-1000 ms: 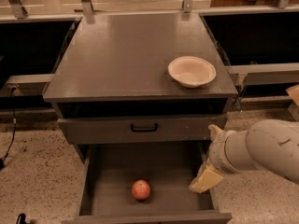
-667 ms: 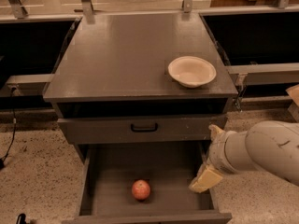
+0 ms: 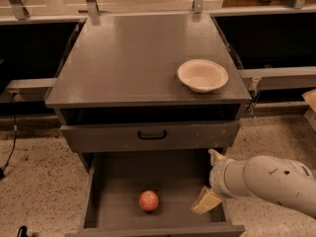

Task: Pick apple from middle drawer and place on counter

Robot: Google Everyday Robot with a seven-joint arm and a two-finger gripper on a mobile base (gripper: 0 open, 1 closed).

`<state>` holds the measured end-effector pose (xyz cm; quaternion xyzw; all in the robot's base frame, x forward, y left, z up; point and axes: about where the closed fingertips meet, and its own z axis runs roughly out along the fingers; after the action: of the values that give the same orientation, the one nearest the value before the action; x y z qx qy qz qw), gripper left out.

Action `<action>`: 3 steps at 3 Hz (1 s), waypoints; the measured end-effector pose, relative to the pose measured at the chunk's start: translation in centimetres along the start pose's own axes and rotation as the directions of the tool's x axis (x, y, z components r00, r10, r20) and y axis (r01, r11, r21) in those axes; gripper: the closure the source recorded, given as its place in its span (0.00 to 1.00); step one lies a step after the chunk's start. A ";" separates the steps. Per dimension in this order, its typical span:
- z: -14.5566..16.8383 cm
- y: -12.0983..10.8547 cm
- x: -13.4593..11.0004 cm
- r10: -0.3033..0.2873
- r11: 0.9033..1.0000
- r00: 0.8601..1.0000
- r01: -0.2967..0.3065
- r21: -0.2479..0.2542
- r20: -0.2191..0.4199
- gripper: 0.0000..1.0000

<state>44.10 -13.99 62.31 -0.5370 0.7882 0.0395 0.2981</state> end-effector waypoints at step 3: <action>7.2 2.6 -0.7 -0.052 0.990 0.995 0.062 -0.125 0.086 0.00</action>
Offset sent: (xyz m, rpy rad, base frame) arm 0.0116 0.0464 -0.0597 0.0929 0.0625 0.1731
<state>45.11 -9.53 56.11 -0.5752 0.7553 0.1037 0.2965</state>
